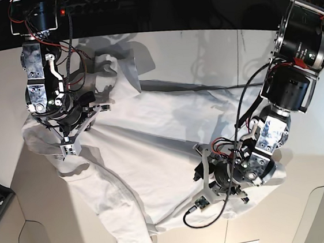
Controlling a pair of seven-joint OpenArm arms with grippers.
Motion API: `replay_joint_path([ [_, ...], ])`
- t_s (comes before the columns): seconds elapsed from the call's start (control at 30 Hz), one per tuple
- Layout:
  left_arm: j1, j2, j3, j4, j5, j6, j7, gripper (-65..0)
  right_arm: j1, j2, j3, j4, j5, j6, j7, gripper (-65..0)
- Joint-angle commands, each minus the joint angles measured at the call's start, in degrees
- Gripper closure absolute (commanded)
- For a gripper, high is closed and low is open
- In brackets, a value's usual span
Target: Layout the t-shirt on the table in an organized manner, then fold the t-shirt properly
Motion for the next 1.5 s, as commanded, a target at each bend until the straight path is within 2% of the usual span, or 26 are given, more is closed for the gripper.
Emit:
replay_joint_path([
  [0.0,-1.18,-0.39,-0.33,1.6,1.53,1.75,-1.51,-28.0,-0.07,0.28,0.07,-0.2,-1.38,-0.63,-2.99,-1.0],
  [0.17,2.1,-1.27,-0.33,1.62,7.67,9.2,-4.22,-28.0,-0.07,0.31,0.07,-0.2,-1.36,-0.63,-3.02,-1.0],
  [0.27,2.38,-1.29,-0.33,1.51,9.14,13.9,-4.13,-27.9,-0.07,0.31,0.07,-0.2,-1.38,-0.63,-3.02,-1.0],
  [0.37,2.34,-1.29,-0.33,1.51,9.75,16.7,-4.15,-27.6,-0.09,0.31,0.07,-0.2,-1.36,-0.63,-3.04,-1.0],
  [0.4,2.34,-1.29,-0.33,1.51,9.7,17.79,-4.15,-25.3,-0.09,0.31,0.07,-0.2,-1.36,-0.63,-3.04,-1.0],
  [0.6,2.1,-1.97,-0.35,1.51,9.68,19.61,-4.74,0.0,-0.09,0.31,0.07,-0.2,-1.38,-0.66,-3.06,-1.0],
  [0.8,1.33,-6.27,-0.35,1.42,9.68,24.13,-8.98,0.0,-0.24,0.33,0.07,-0.2,-1.4,-0.66,-3.13,-1.0],
  [0.93,-0.76,-9.75,-0.35,-0.55,9.4,27.5,-9.57,0.0,-0.24,0.33,0.07,-0.22,-1.4,-0.68,-3.28,-1.0],
  [1.07,-3.28,-12.22,-0.35,-5.81,7.32,27.82,-11.98,0.0,-0.26,0.33,0.07,-0.2,-1.4,-0.68,-3.3,-1.0],
  [1.13,-4.37,-12.76,-0.35,-9.25,7.15,26.45,-13.44,0.0,-0.24,0.33,0.07,-0.2,-1.4,-0.68,-3.3,-1.0],
  [1.23,-5.88,-12.87,-0.35,-14.19,7.13,26.03,-14.64,-19.4,-0.24,0.33,0.07,-0.22,-1.42,-0.68,-3.34,-1.0],
  [1.27,-6.4,-12.87,-0.35,-15.76,7.1,26.77,-14.78,-21.8,-0.24,0.33,0.07,-0.2,-1.42,-0.68,-3.32,-1.0],
  [1.33,-7.21,-12.9,-0.35,-17.86,7.1,28.2,-14.73,-21.9,-0.24,0.33,0.07,-0.22,-1.4,-0.68,-3.39,-1.0],
  [1.47,-8.0,-14.4,-0.35,-18.6,6.38,28.83,-14.23,-21.9,-0.17,0.33,0.07,-0.17,-1.38,-0.66,-3.48,-1.0],
])
